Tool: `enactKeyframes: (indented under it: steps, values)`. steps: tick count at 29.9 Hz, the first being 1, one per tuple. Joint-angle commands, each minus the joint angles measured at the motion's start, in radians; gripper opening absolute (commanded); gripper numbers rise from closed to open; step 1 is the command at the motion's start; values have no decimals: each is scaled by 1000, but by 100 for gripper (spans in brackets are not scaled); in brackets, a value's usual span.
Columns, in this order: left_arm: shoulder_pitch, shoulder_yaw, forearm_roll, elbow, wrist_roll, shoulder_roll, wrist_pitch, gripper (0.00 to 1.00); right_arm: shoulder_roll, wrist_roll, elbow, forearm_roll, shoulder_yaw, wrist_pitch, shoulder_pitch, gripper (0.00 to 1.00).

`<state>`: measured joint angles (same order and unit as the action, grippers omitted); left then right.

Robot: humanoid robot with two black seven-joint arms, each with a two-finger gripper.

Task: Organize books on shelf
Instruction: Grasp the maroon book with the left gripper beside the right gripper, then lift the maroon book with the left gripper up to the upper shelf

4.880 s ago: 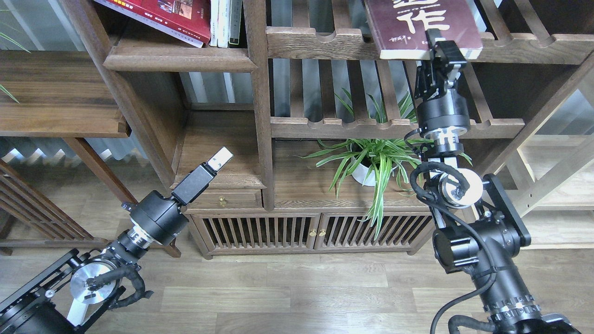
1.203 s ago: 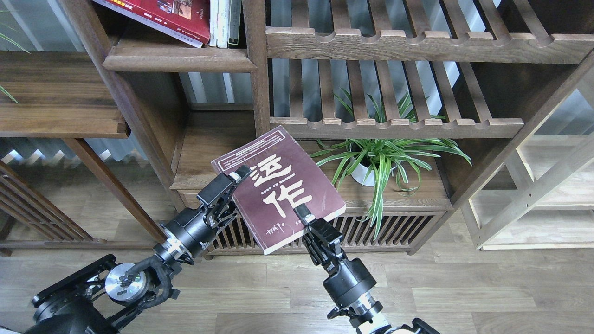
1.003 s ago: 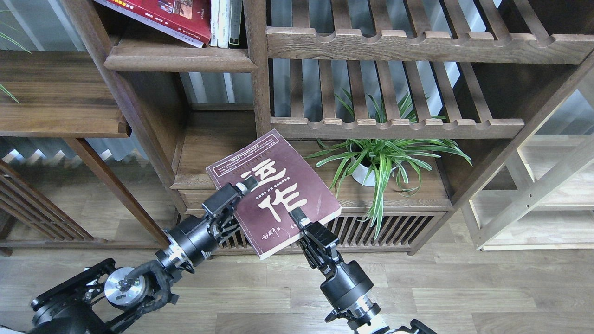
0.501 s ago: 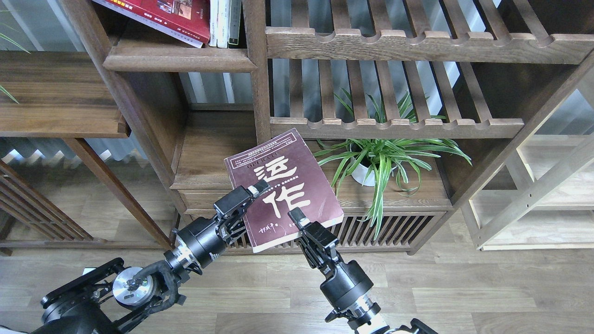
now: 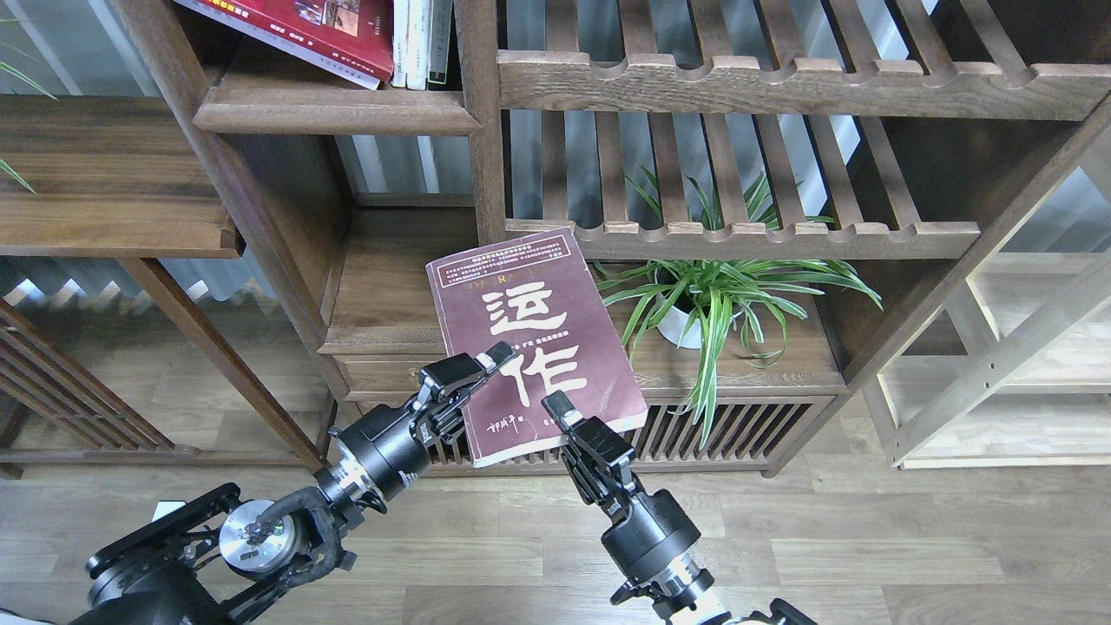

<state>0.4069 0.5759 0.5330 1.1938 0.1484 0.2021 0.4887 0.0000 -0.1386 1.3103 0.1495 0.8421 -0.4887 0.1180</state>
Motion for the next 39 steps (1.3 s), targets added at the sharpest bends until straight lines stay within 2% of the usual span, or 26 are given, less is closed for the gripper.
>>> enactKeyframes:
  steps: [1, 3, 5, 12, 15, 19, 21, 26, 31, 39]
  values:
    - [3, -2, -2, 0, -1, 0, 0, 4, 0, -1, 0, 4, 28, 0, 0, 49]
    - [6, -2, -2, 0, -1, 0, 0, 4, 0, -3, 0, 4, 41, 0, -1, 58]
    - [6, 1, -2, 0, -3, 2, 0, 4, 0, -6, 0, 5, 49, 0, -1, 62]
    - [10, 16, -8, 3, -3, 13, 0, 5, 0, -3, -5, 5, 95, 0, -15, 69]
    - [26, 30, -43, 12, -6, 37, 0, 4, 0, -4, -31, 7, 150, 0, -18, 76]
    - [35, 85, -194, 47, -29, 98, 0, 4, 0, -9, -91, 9, 233, 0, -24, 83]
    - [27, 128, -296, 79, -71, 134, 0, 4, 0, -12, -131, 9, 268, 0, -30, 88]
    - [21, 209, -413, 136, -165, 186, 0, 4, 0, -13, -193, 7, 324, 0, -55, 89]
    - [21, 260, -475, 184, -170, 240, 0, 4, 0, -12, -227, 5, 360, 0, -77, 89]
    - [20, 481, -724, 245, -170, 237, 0, 2, 0, -9, -235, 4, 345, 0, -98, 89]
